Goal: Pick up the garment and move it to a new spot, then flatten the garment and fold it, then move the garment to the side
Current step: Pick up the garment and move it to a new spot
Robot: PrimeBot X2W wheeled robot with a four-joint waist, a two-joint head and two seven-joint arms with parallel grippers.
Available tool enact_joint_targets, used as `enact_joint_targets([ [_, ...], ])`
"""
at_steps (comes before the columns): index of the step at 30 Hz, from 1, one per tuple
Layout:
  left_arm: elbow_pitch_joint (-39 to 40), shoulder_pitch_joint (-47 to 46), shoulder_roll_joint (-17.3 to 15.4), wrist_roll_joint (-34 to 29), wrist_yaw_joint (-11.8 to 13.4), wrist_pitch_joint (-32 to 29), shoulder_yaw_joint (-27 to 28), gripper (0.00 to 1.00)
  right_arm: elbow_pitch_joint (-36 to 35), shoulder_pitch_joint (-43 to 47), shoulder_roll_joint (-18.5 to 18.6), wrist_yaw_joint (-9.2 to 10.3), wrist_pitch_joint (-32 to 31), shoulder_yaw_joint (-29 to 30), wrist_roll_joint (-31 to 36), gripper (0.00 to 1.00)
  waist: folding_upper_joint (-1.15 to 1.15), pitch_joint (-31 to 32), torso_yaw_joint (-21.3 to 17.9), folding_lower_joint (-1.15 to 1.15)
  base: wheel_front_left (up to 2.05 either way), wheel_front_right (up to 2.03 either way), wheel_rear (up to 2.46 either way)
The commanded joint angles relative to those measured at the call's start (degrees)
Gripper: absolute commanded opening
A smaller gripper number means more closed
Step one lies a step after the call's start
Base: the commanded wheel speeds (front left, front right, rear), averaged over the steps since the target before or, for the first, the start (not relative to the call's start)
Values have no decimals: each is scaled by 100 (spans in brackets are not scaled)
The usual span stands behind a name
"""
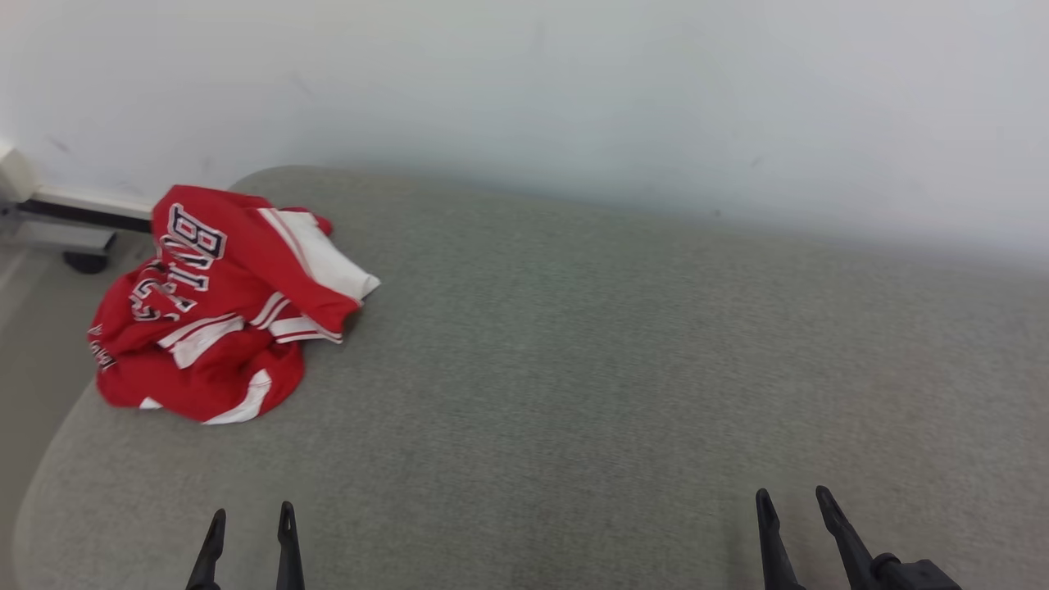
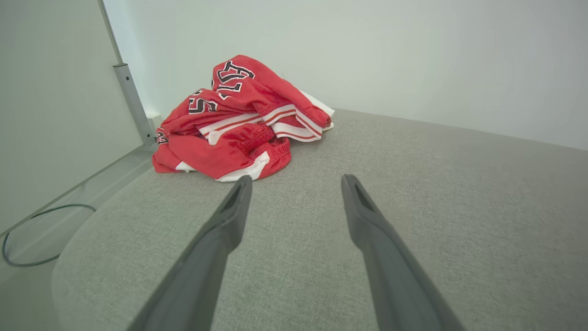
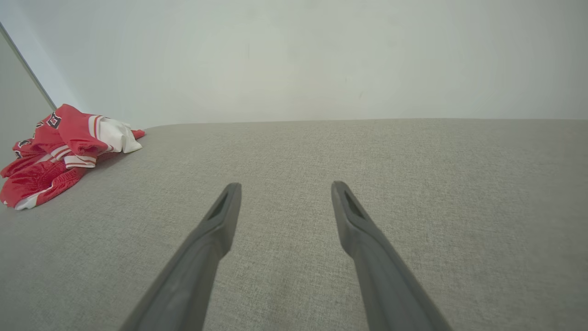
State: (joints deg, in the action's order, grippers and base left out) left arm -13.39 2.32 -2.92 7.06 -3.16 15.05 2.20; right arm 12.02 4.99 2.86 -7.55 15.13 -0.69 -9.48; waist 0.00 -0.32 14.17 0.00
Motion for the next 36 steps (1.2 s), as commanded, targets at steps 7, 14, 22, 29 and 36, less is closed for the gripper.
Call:
enact_joint_targets([
  [7,-132,-37,5,-9,-3,17,86,100,16,19,3,12,8,-106,1,100,0,14,838,0,0,0,0],
  [14,-202,14,6,7,25,17,178,100,45,43,3,12,7,-157,28,100,0,33,1204,0,0,0,0],
  [22,-141,73,7,13,89,16,303,100,69,51,3,12,8,-264,75,100,0,36,1436,0,0,0,0],
  [29,-139,96,5,88,153,16,389,100,103,-59,3,12,7,-321,126,100,0,13,1449,0,0,0,0],
  [36,-151,-30,5,133,166,16,458,100,117,-30,4,12,8,-336,131,100,0,32,1417,0,0,0,0],
])
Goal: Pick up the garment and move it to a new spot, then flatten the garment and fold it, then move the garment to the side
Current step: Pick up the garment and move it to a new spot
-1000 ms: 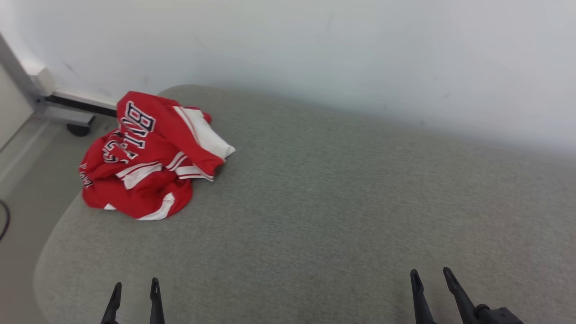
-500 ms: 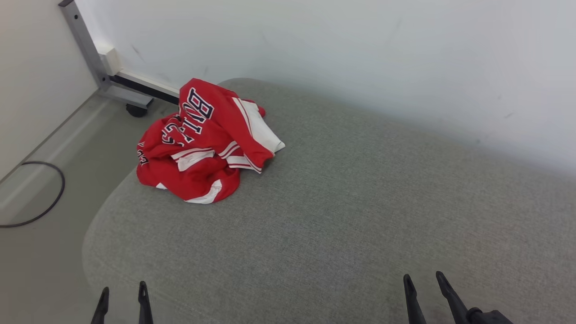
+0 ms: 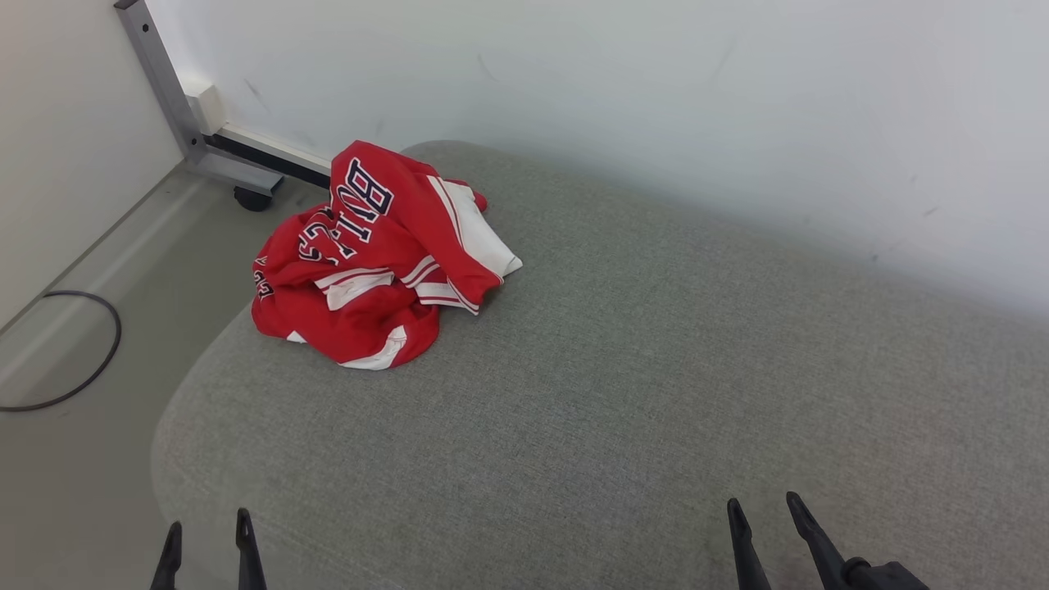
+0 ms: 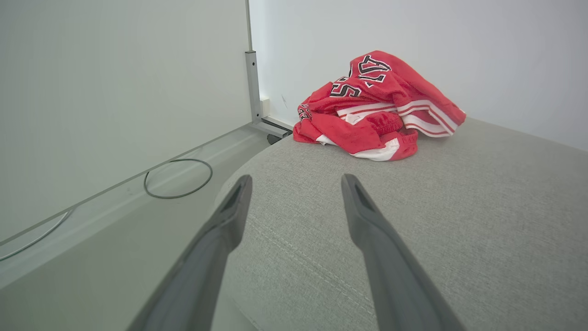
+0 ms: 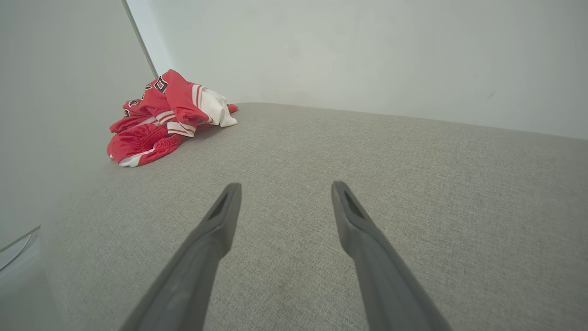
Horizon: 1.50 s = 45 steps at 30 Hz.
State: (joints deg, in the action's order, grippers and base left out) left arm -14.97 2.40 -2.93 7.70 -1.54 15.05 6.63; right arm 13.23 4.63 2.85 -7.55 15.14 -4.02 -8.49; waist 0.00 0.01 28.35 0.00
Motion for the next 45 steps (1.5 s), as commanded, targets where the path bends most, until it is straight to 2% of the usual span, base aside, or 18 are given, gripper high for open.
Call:
enact_joint_targets([
  [1,-10,-86,6,58,-30,16,9,100,-10,15,5,12,7,20,36,100,0,-1,-8,0,0,0,0],
  [9,-87,-872,0,-21,-255,17,209,100,-61,-221,6,12,6,25,105,100,0,-286,-498,0,0,0,0],
  [16,-526,-2159,-233,281,-472,17,429,100,-85,-474,5,12,6,249,152,100,0,-651,-1105,0,0,0,0],
  [22,-1212,-3308,-770,506,-550,-27,489,100,-104,-652,4,12,6,264,84,100,0,-908,-1663,0,0,0,0],
  [25,-1642,-3846,-1153,656,-565,-217,508,100,-140,-733,7,12,6,313,40,100,0,-1058,-1940,0,0,0,0],
  [28,-2101,-4313,-1395,849,-591,-432,471,100,-174,-851,-2,12,7,353,28,100,0,-1239,-2205,0,0,0,0],
  [29,-2376,-4588,-1606,979,-598,-623,460,100,-188,-918,4,12,6,422,-4,100,0,-1352,-2373,0,0,0,0],
  [31,-2612,-4848,-1825,1187,-585,-823,489,100,-205,-995,1,12,7,462,-42,100,0,-1462,-2557,0,0,0,0],
  [35,-3015,-5079,-2031,1446,-588,-1313,406,100,-214,-1063,1,12,7,540,-75,100,0,-1567,-2778,0,0,0,0],
  [39,-3483,-5314,-2392,1630,-589,-1924,451,100,-226,-1106,-1,12,7,664,-153,100,0,-1667,-3028,0,0,0,0],
  [41,-3690,-5415,-2440,1790,-590,-2195,527,100,-231,-1132,-1,12,7,725,-170,100,0,-1703,-3118,0,0,0,0],
  [45,-4059,-5504,-2685,1775,-547,-2570,485,100,-257,-1193,-3,12,7,773,-166,100,0,-1776,-3264,0,0,0,0],
])
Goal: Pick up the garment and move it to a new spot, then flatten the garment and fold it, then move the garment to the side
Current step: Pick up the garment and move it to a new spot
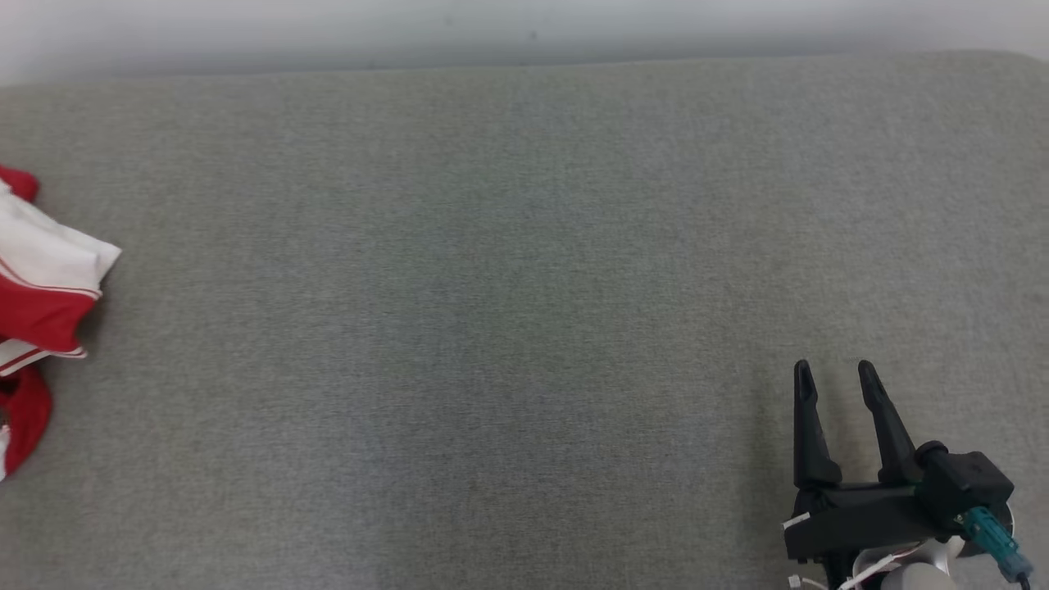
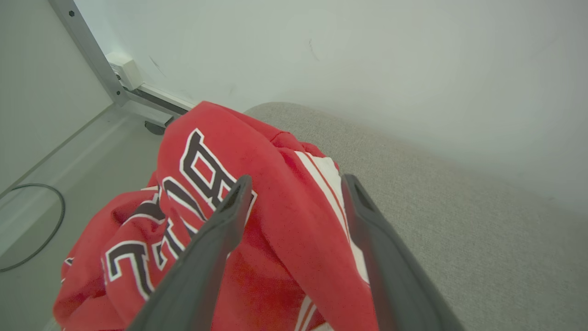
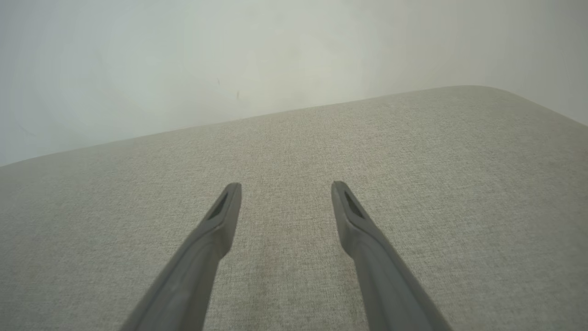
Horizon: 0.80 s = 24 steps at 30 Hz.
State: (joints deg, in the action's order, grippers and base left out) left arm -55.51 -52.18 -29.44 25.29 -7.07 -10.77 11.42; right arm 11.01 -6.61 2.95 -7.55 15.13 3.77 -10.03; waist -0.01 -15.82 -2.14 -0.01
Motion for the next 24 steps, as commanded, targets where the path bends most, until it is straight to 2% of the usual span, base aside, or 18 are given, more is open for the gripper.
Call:
enact_joint_targets([
  [1,-74,-107,-52,39,14,-49,6,100,-38,-77,-11,12,8,10,-13,100,1,-205,-243,1,0,0,0],
  [8,-703,-250,-270,72,218,-878,-50,100,-43,-147,-11,12,7,-3,-22,100,1,-269,-428,1,0,0,0],
  [12,-914,-205,-329,101,322,-1044,-48,100,-63,-91,-11,12,8,16,-18,100,1,-277,-461,1,0,0,0],
  [13,-960,-159,-338,99,331,-1060,-57,69,-66,-80,-12,12,7,19,-13,100,1,-277,-461,1,0,0,0],
  [15,-967,-104,-354,92,292,-915,-74,0,-65,-59,-11,12,8,40,5,100,1,-267,-446,1,0,0,0],
  [20,-899,-76,-388,60,197,-441,-131,0,-59,-41,-10,12,7,86,78,100,1,-168,-301,1,0,0,0],
  [24,-662,-220,-355,79,53,199,-218,0,-47,22,-8,12,8,122,111,100,1,-7,-132,1,0,0,0],
])
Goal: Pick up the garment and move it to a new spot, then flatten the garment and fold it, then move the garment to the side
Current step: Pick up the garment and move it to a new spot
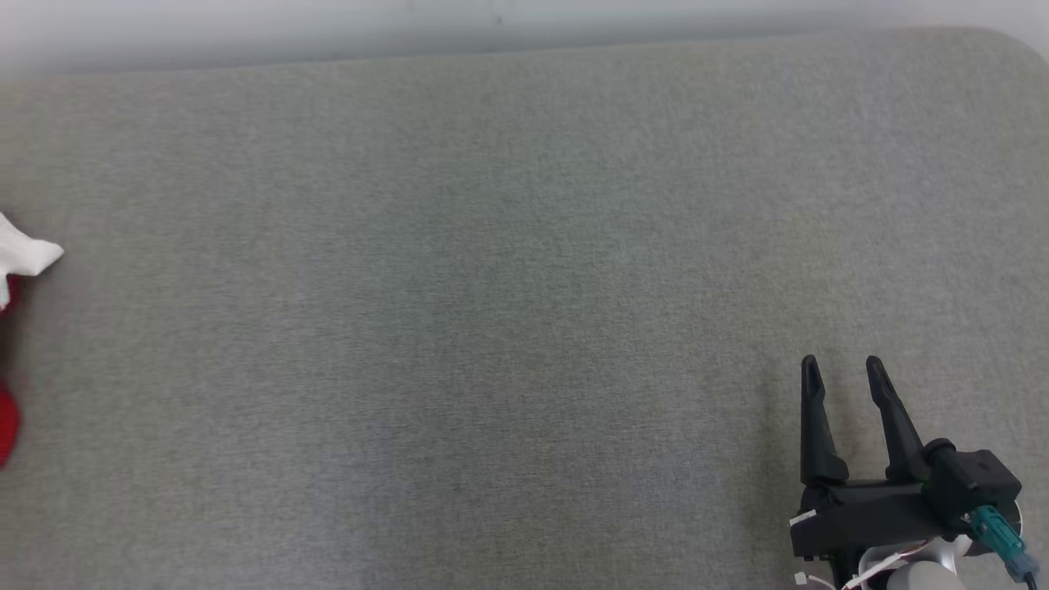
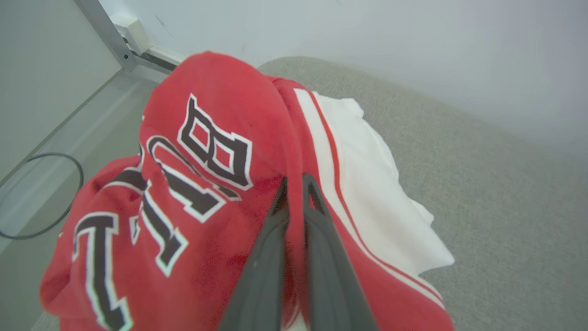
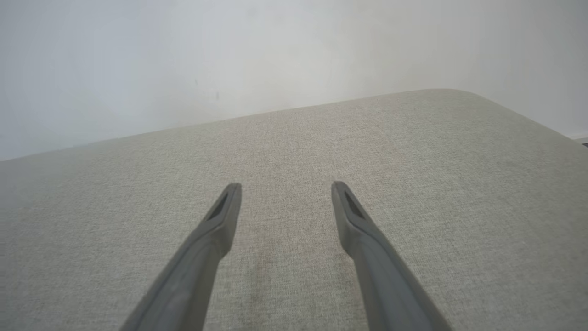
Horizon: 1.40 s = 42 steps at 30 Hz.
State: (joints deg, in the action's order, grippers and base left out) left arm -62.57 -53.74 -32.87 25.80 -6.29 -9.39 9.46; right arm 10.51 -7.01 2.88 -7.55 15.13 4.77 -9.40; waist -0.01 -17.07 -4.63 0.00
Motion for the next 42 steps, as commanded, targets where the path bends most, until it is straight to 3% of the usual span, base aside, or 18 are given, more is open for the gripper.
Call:
enact_joint_targets([
  [1,101,-90,3,0,-49,187,-79,0,12,80,-3,12,7,12,55,100,1,164,160,0,0,0,0],
  [7,450,-417,124,158,-119,726,-230,0,46,165,-3,12,7,-2,41,100,1,415,368,0,0,0,0],
  [12,1205,-675,234,501,-113,966,-682,0,86,280,-2,12,8,-52,-35,100,1,619,461,0,0,0,0],
  [24,3396,-1070,537,1249,-117,735,-1644,0,143,372,-2,12,8,-108,-180,100,1,850,104,0,0,0,0],
  [35,4814,-881,1347,1431,65,376,-2227,0,171,405,-2,12,7,-154,-312,100,1,793,-600,0,0,0,0],
  [42,5292,-521,1956,1420,177,402,-2714,0,190,390,-3,12,8,-162,-367,100,1,740,-828,0,0,0,0],
])
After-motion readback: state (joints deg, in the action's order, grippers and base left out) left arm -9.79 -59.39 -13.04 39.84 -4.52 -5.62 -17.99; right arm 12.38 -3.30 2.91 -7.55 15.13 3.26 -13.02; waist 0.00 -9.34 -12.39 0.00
